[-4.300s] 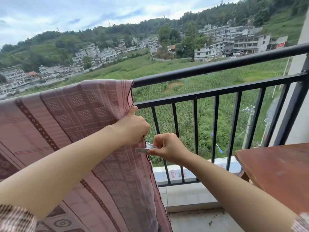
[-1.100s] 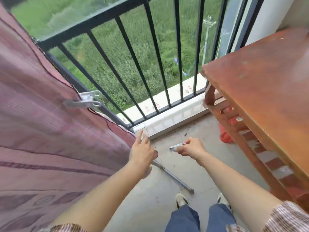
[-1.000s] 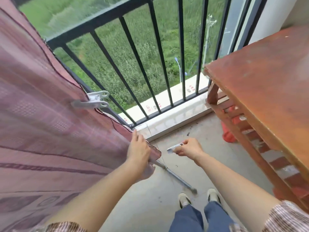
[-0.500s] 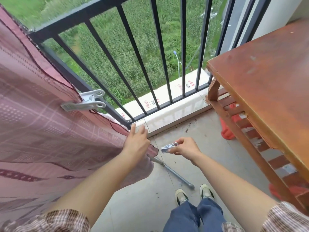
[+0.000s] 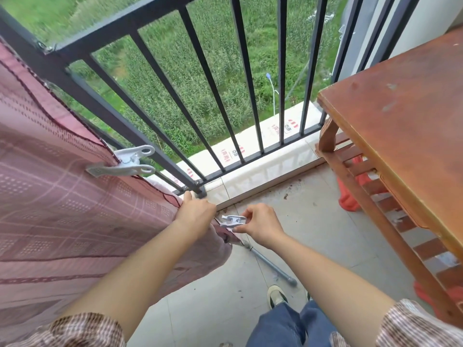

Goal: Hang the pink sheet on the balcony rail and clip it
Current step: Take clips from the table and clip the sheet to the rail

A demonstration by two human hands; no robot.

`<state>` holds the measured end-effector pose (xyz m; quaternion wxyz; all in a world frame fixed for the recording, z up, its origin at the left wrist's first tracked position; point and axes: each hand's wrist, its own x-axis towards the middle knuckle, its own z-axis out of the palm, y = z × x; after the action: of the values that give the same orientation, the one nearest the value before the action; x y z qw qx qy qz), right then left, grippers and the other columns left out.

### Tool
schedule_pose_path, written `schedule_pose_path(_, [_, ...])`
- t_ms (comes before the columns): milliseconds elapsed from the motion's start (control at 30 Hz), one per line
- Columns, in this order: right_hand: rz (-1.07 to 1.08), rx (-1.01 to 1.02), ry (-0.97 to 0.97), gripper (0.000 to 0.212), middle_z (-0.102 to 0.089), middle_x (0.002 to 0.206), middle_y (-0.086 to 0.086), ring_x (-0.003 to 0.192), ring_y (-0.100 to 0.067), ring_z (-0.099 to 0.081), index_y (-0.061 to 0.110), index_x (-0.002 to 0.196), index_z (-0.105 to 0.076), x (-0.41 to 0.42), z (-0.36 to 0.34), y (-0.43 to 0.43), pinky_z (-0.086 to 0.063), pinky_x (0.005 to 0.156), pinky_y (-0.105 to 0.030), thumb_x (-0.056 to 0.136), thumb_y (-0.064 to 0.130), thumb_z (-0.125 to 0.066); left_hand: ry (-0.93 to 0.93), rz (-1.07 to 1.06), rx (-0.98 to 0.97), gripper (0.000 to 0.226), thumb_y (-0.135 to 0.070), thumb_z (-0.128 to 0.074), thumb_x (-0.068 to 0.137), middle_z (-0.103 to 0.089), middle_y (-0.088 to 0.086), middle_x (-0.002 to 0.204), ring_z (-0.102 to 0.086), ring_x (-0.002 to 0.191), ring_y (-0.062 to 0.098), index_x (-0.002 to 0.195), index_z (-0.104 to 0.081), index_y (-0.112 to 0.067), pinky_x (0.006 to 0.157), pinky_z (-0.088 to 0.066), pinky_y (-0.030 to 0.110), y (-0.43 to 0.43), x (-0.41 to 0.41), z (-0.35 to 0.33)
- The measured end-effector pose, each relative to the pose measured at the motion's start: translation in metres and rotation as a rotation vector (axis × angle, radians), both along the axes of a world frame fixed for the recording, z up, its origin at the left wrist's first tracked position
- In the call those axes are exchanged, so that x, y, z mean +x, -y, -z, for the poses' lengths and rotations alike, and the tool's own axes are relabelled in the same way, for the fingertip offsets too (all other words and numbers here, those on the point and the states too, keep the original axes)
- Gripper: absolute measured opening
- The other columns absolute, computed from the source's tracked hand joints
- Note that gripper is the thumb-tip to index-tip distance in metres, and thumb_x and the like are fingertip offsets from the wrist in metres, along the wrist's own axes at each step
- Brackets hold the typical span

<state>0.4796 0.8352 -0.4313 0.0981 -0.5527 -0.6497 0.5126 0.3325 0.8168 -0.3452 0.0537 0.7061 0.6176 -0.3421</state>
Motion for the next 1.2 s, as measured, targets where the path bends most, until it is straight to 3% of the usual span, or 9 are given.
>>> schedule_pose_path(67, [-0.029,0.019,-0.006,0.038,-0.069,0.071,-0.001,0.072,-0.019,-0.060,0.011,0.073,-0.071,-0.004,-0.002,0.000,-0.049,0.065,-0.031,0.057,0.042,-0.087,0.065,-0.037,0.055,0.038,0.013,-0.041,0.077,-0.066,0.006,0.097,-0.060,0.094,0.029,0.102,-0.052,-0.013,0.089,-0.029,0.036,0.003,-0.003,0.002])
schedule_pose_path(133, [-0.038,0.013,-0.018,0.036,-0.066,0.064,0.000,0.064,-0.016,-0.057,0.012,0.070,-0.072,-0.009,-0.003,0.000,-0.046,0.059,-0.030,0.056,0.042,-0.087,0.126,-0.081,0.102,0.042,0.013,-0.041,0.078,-0.066,0.007,0.098,-0.059,0.094,0.031,0.111,-0.048,-0.013,0.089,-0.029,0.034,0.004,-0.005,0.004])
schedule_pose_path(367, [-0.006,-0.073,-0.071,0.026,-0.067,0.059,0.002,0.050,-0.005,-0.053,0.011,0.067,-0.073,-0.021,0.005,0.004,-0.032,0.038,-0.010,0.055,0.028,-0.089,0.203,-0.098,0.123,0.029,0.006,-0.045,0.080,-0.065,0.008,0.096,-0.059,0.092,0.032,0.098,-0.041,-0.015,0.082,-0.029,0.033,0.006,-0.007,0.006])
schedule_pose_path(567, [0.030,-0.095,-0.138,0.025,-0.059,0.062,0.003,0.062,-0.013,-0.053,0.017,0.072,-0.067,-0.035,0.016,0.012,-0.044,0.057,-0.027,0.060,0.025,-0.088,0.201,-0.068,0.163,0.027,0.000,-0.047,0.084,-0.066,0.005,0.097,-0.059,0.093,0.030,0.107,-0.049,-0.015,0.083,-0.032,0.034,0.007,-0.011,0.013])
schedule_pose_path(667, [0.062,-0.117,-0.157,0.034,-0.059,0.071,0.006,0.073,-0.016,-0.059,0.017,0.091,-0.070,-0.033,0.019,0.016,-0.052,0.068,-0.034,0.062,0.023,-0.086,0.194,-0.056,0.182,0.029,-0.002,-0.047,0.086,-0.064,0.004,0.097,-0.058,0.094,0.027,0.110,-0.050,-0.017,0.085,-0.032,0.034,0.009,-0.011,0.016])
schedule_pose_path(733, [0.064,-0.111,-0.144,0.052,-0.055,0.081,0.008,0.083,-0.017,-0.059,0.021,0.112,-0.064,-0.026,0.018,0.016,-0.049,0.066,-0.026,0.064,0.025,-0.085,0.196,-0.069,0.183,0.030,-0.003,-0.046,0.086,-0.064,0.003,0.097,-0.056,0.096,0.026,0.110,-0.052,-0.019,0.087,-0.031,0.035,0.010,-0.009,0.019])
schedule_pose_path(800, [0.064,-0.090,-0.098,0.061,-0.055,0.091,0.005,0.086,-0.016,-0.056,0.020,0.120,-0.059,-0.013,0.019,0.014,-0.043,0.066,-0.021,0.066,0.030,-0.084,0.206,-0.088,0.177,0.031,-0.003,-0.045,0.085,-0.064,0.001,0.100,-0.054,0.103,0.024,0.110,-0.053,-0.020,0.087,-0.030,0.037,0.009,-0.004,0.023])
schedule_pose_path(1000, [0.166,-0.087,0.043,0.040,-0.058,0.095,0.002,0.086,-0.016,-0.056,0.014,0.112,-0.063,0.069,0.025,0.008,-0.048,0.079,-0.028,0.075,0.023,-0.076,0.273,-0.120,0.174,0.031,-0.009,-0.045,0.083,-0.064,-0.001,0.113,-0.049,0.110,0.025,0.110,-0.056,-0.021,0.082,-0.033,0.037,-0.002,0.053,0.044])
schedule_pose_path(1200, [0.341,-0.055,0.161,0.027,-0.060,0.089,0.000,0.087,-0.018,-0.058,0.013,0.103,-0.067,0.206,0.019,0.003,-0.044,0.076,-0.025,0.078,0.019,-0.071,0.404,-0.102,0.034,0.035,-0.009,-0.043,0.086,-0.055,0.007,0.123,-0.044,0.119,0.027,0.118,-0.054,-0.016,0.090,-0.037,0.037,-0.013,0.169,0.069])
